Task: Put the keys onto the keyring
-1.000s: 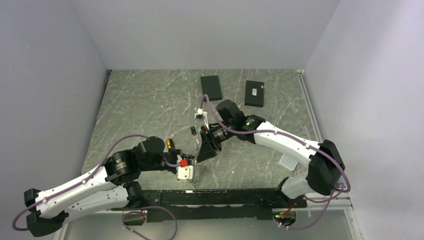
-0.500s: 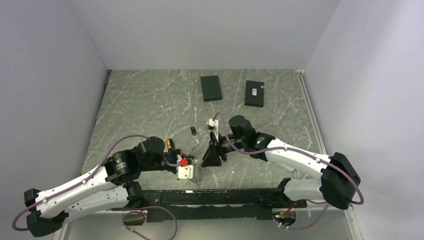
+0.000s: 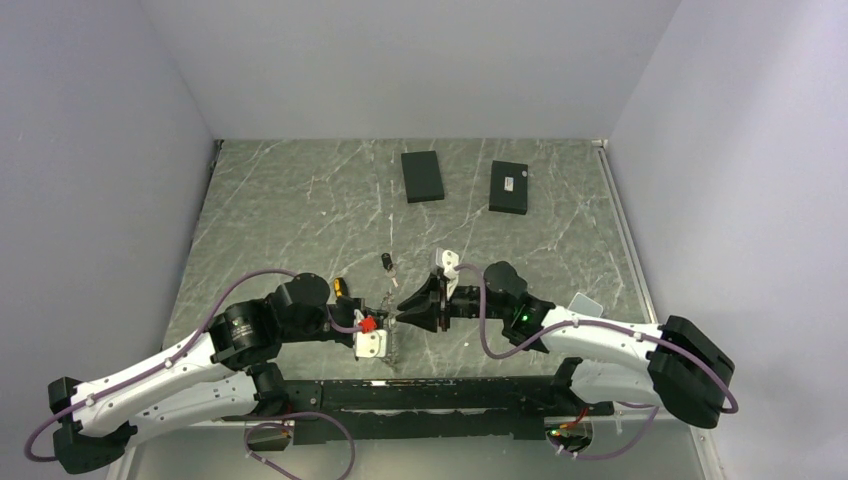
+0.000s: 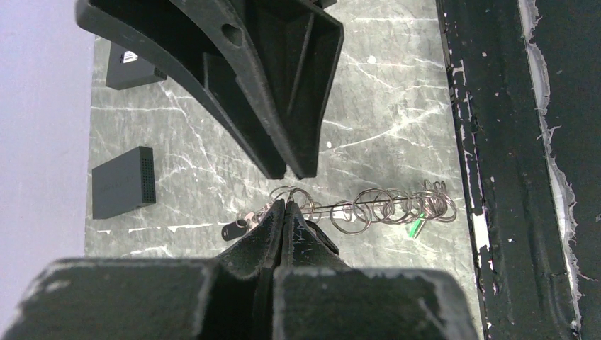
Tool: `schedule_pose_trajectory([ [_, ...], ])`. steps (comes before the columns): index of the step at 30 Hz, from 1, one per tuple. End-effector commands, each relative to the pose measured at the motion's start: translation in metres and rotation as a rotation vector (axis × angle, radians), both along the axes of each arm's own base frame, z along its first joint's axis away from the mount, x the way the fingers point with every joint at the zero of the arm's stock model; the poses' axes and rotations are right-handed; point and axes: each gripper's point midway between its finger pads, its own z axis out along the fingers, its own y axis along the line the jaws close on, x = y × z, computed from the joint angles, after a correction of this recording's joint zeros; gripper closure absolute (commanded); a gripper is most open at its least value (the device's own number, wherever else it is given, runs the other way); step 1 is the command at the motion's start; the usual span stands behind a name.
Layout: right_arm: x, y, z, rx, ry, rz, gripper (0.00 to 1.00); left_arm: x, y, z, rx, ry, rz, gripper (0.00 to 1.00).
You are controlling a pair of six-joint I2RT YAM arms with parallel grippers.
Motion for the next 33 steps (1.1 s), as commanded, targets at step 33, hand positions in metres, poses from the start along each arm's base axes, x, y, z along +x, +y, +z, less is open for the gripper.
schedule_pose_trajectory([
  [33, 0.001, 0.019, 0.014, 0.056, -0.117, 0.041, 0.84, 0.006, -0.008, 0.025, -0.097, -0.031, 0.020, 1.00],
])
